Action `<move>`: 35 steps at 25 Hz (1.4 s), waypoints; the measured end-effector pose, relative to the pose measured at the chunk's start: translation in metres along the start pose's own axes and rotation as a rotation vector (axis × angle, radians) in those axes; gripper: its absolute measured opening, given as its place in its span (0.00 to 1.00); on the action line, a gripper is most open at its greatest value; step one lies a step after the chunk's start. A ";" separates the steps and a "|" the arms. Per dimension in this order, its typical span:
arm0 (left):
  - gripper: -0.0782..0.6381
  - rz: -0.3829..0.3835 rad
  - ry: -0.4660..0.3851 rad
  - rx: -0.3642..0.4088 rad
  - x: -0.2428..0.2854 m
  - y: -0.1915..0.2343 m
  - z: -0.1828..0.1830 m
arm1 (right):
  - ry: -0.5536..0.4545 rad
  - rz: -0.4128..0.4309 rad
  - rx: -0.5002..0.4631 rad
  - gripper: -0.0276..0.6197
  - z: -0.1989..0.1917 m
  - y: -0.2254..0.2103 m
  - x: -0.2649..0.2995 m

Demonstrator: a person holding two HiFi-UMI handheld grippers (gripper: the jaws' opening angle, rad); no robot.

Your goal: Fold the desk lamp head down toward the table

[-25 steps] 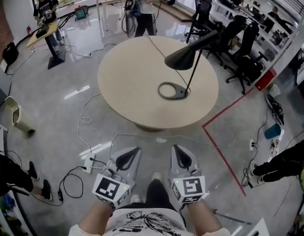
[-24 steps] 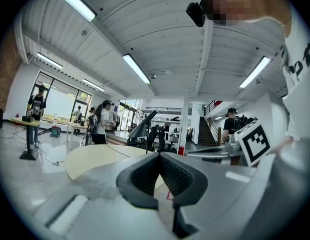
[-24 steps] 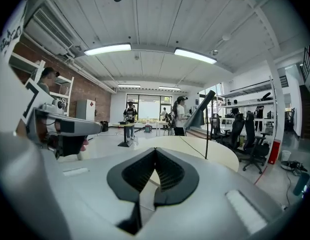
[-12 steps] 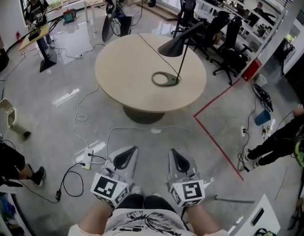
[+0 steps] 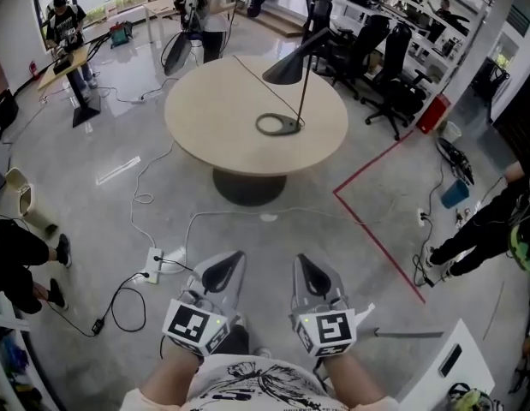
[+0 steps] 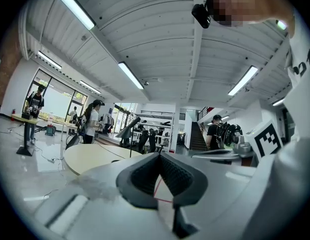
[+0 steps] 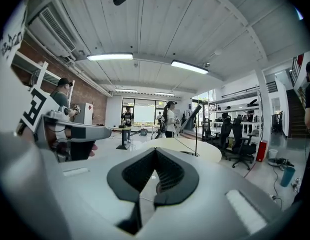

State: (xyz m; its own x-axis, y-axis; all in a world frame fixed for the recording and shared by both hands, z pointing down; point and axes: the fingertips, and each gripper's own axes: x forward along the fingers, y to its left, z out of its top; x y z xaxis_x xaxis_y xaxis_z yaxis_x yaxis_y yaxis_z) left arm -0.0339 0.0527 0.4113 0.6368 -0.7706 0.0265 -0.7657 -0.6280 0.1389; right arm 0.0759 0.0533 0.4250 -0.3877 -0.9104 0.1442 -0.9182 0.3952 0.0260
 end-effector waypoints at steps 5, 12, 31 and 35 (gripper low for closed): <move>0.11 0.030 -0.006 -0.022 -0.021 -0.017 -0.002 | -0.012 -0.004 -0.004 0.05 0.001 0.008 -0.029; 0.11 0.058 -0.006 -0.001 -0.038 -0.059 -0.011 | -0.029 0.015 0.010 0.05 -0.009 0.004 -0.070; 0.11 0.029 0.004 0.009 -0.039 -0.070 -0.013 | -0.023 0.008 -0.011 0.05 -0.011 0.005 -0.078; 0.11 0.031 0.007 0.013 -0.038 -0.072 -0.011 | -0.022 0.011 -0.015 0.05 -0.009 0.003 -0.079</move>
State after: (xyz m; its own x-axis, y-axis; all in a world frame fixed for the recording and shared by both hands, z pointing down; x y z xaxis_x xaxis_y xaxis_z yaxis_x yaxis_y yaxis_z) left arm -0.0018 0.1279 0.4111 0.6132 -0.7890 0.0378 -0.7863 -0.6051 0.1249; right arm 0.1042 0.1274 0.4231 -0.3999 -0.9083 0.1228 -0.9125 0.4072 0.0398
